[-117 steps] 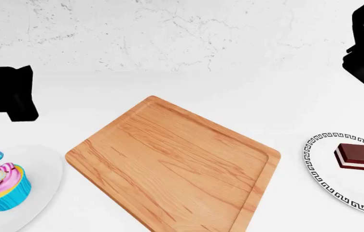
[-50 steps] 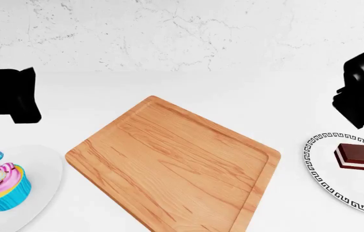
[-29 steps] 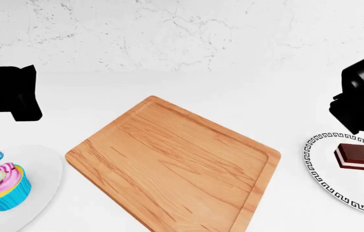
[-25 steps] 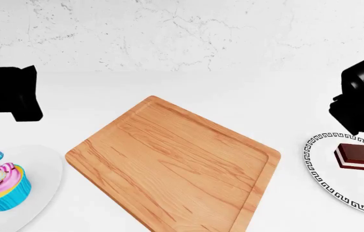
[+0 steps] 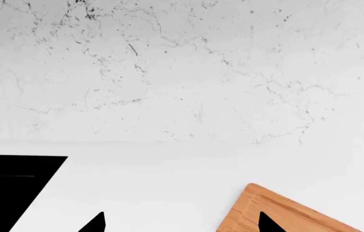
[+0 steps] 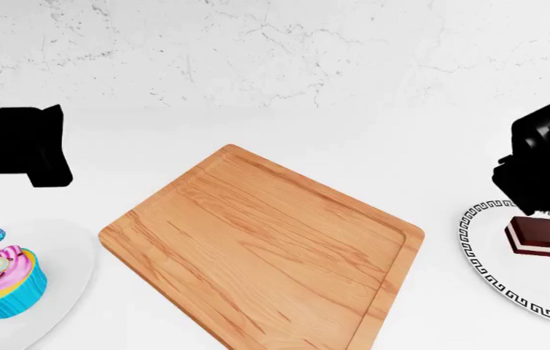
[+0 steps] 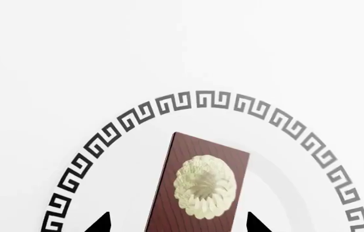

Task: Move the dessert items from the plate to the tray.

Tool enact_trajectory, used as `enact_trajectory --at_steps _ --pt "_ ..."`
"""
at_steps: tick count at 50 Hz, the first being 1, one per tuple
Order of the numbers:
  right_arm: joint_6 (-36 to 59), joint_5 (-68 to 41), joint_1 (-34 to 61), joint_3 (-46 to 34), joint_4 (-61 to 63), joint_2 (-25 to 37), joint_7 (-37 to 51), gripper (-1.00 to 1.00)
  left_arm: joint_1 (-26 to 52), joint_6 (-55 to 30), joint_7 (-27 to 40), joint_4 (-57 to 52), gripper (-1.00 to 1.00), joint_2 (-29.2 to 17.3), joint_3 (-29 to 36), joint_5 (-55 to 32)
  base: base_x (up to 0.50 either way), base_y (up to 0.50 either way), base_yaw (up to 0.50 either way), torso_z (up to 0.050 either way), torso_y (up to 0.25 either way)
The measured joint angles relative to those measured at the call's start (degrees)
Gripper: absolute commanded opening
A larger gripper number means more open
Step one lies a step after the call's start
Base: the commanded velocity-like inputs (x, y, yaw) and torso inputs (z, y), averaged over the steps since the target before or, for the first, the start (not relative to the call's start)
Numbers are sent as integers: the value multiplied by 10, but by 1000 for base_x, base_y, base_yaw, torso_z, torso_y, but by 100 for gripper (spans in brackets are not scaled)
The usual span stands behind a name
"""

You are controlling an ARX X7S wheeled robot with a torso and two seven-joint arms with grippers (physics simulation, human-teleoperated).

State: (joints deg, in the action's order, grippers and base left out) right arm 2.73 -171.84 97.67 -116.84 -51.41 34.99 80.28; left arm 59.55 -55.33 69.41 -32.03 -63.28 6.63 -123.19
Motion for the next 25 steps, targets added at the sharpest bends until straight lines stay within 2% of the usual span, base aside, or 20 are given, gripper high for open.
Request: enact_trajectory --at_steps 11,12,25 --pt "-3 5 -8 9 4 5 -5 100 -8 4 -2 -3 100 -4 -4 0 0 0 0 0 0" --pt "-4 5 -9 10 5 5 -6 -100 -8 5 -2 -3 100 -4 -4 0 0 0 0 0 0" --pt "-27 7 -9 18 27 19 -12 -100 -4 7 1 -4 100 -7 -1 -3 0 0 0 0 0"
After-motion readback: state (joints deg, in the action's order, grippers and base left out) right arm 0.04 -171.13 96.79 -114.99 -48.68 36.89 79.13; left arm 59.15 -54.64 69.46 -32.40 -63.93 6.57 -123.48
